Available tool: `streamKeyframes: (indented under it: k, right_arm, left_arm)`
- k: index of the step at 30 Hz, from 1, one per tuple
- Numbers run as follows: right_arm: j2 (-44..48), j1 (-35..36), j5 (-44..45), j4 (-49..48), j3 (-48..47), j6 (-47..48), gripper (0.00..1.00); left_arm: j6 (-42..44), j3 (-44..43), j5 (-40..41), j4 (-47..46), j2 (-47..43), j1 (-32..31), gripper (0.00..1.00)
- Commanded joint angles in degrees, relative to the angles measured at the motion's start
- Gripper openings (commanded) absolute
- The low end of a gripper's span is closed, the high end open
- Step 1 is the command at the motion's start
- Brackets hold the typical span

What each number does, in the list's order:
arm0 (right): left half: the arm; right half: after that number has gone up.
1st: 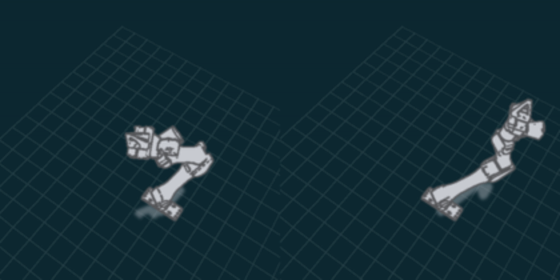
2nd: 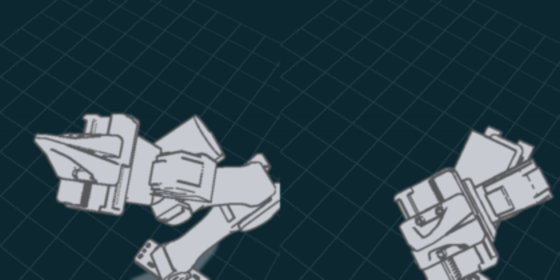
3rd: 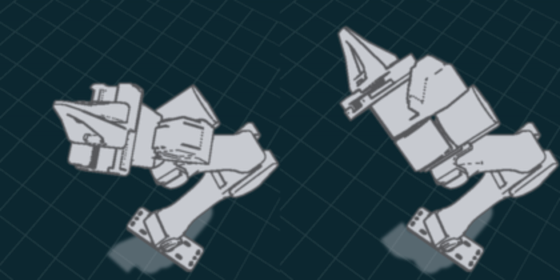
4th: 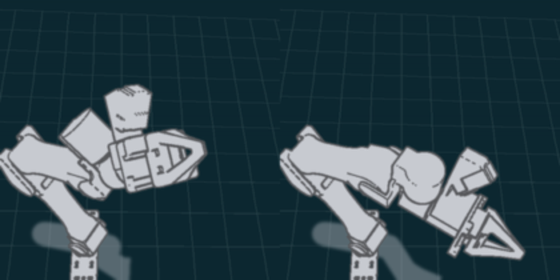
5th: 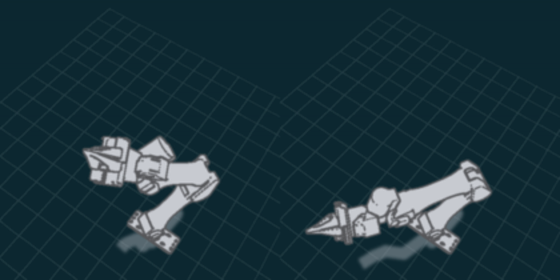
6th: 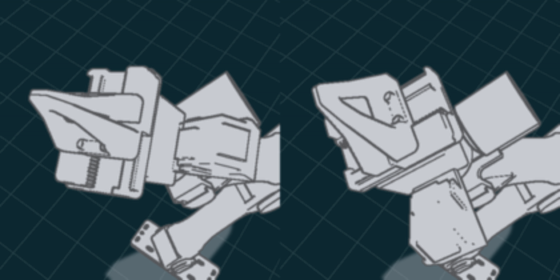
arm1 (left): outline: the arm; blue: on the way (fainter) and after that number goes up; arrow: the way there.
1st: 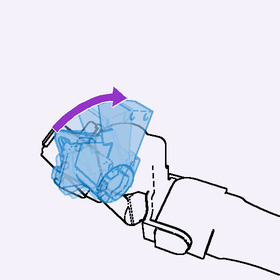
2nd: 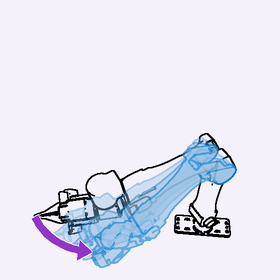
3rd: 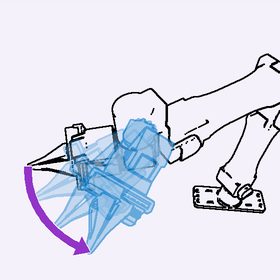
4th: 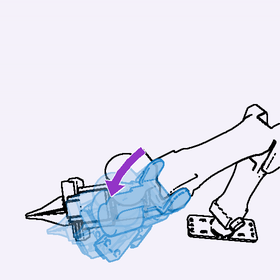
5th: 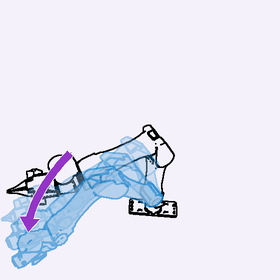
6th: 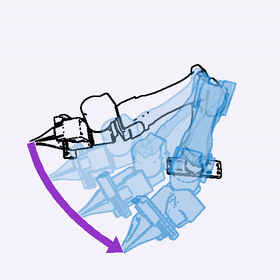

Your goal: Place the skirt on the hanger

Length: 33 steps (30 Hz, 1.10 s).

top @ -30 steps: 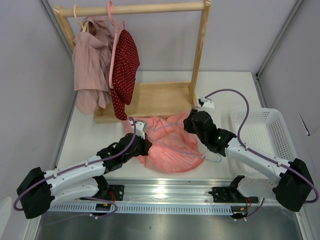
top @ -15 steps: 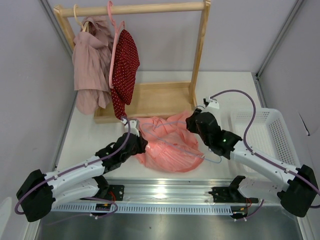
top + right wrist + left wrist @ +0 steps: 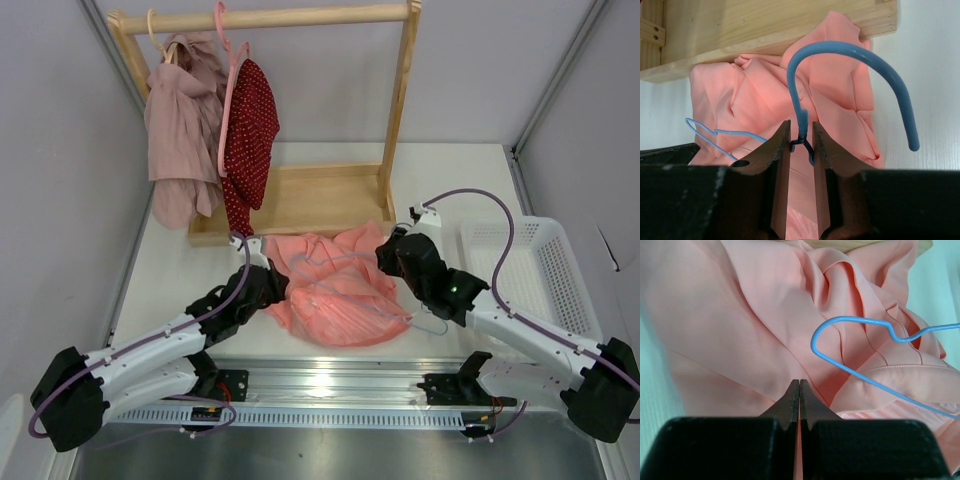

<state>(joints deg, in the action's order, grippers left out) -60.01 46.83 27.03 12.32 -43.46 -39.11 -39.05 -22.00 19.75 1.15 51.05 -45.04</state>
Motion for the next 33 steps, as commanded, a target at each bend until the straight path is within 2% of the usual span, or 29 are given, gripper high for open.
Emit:
streamKeyframes:
  k: [1,8,11,13,15,16,18,19,22,25,33]
  right_arm:
    - [2.0,0.0,0.4,0.3,0.5,-0.3,0.0]
    - [0.2,-1.3,0.0,0.3,-0.7,-0.8,0.0]
    - [-1.7,-1.6,0.3,1.4,-2.1,-1.4,0.0]
    - [-2.0,-1.5,0.3,1.0,-2.1,-1.5,0.0]
    - [-2.7,-2.0,-0.2,1.0,-2.3,-1.6,0.0]
    - [-3.2,-2.2,-0.3,1.0,-3.0,-1.6,0.0]
    - [-4.4,-2.4,-0.4,1.4,-3.6,-1.7,0.0]
    - [-4.6,-2.4,-0.4,1.4,-4.3,-1.7,0.0]
    - [-5.8,-2.4,0.0,2.1,-5.9,-2.0,0.0]
    - [-6.6,-2.5,0.4,3.0,-6.9,-1.9,0.0]
    - [-6.4,-2.6,0.7,3.5,-7.3,-2.2,0.0]
  left_arm:
    - [-1.4,0.6,0.6,-2.1,-0.4,0.7,0.0]
    - [3.5,0.0,-4.9,-3.5,-3.7,0.6,0.0]
    - [8.0,-2.2,-8.8,-1.4,-4.7,0.5,0.0]
    - [11.2,-5.7,-8.2,2.4,-5.0,-0.5,0.0]
    - [14.4,-7.4,-8.2,4.1,-6.2,-2.6,0.09]
    - [15.3,-8.2,-8.8,4.9,-5.7,-3.7,0.2]
    - [17.3,-11.4,-9.1,7.8,-3.3,-6.2,0.3]
    - [17.9,-12.1,-8.3,8.6,-2.1,-9.7,0.38]
    - [18.7,-15.8,-4.8,11.4,3.7,-16.0,0.46]
    - [17.8,-16.6,-1.9,12.0,9.3,-19.3,0.51]
    - [16.1,-21.0,-0.2,12.6,21.7,-19.9,0.55]
